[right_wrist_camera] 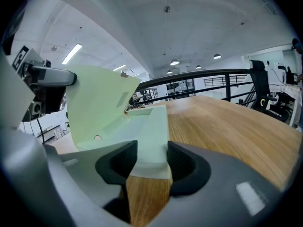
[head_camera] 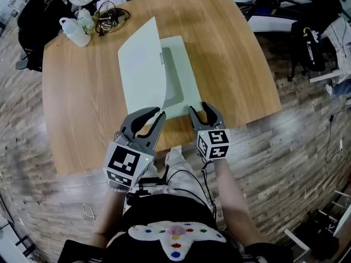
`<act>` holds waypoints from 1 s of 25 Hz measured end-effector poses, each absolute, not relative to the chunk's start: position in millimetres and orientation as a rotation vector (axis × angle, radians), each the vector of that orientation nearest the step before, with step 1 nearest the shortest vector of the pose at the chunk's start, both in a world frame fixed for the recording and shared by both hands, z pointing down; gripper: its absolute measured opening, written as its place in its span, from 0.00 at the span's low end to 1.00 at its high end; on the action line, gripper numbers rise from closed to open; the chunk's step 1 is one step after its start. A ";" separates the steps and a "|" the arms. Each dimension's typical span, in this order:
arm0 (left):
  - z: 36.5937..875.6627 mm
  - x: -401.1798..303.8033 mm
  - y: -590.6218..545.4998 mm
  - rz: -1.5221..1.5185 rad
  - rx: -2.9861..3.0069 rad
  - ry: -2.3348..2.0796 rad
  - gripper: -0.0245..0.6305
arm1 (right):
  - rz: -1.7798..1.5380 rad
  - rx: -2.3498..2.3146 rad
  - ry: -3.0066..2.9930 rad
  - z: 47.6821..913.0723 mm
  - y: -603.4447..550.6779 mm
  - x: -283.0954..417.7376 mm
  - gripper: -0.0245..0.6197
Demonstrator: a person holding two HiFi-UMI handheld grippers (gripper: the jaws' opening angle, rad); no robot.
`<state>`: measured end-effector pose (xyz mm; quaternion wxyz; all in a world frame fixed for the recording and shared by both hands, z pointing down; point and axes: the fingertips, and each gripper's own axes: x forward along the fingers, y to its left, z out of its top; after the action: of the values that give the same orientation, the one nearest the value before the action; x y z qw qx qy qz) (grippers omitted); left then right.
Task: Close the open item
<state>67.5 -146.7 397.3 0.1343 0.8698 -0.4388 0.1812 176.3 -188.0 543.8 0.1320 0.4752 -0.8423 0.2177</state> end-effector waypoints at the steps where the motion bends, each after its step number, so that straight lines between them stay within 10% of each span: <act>1: 400.7 72.3 -148.6 0.534 2.527 -1.252 0.12 | 0.631 1.376 -2.447 543.9 -187.9 175.9 0.35; 25: 480.3 141.4 -179.7 0.639 2.510 -1.018 0.12 | 0.554 1.219 -2.494 538.7 -191.3 182.2 0.35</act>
<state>141.4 -179.7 480.3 0.1784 0.8875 -0.3599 0.2259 182.2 -191.3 538.7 0.1550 0.4253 -0.8705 0.1933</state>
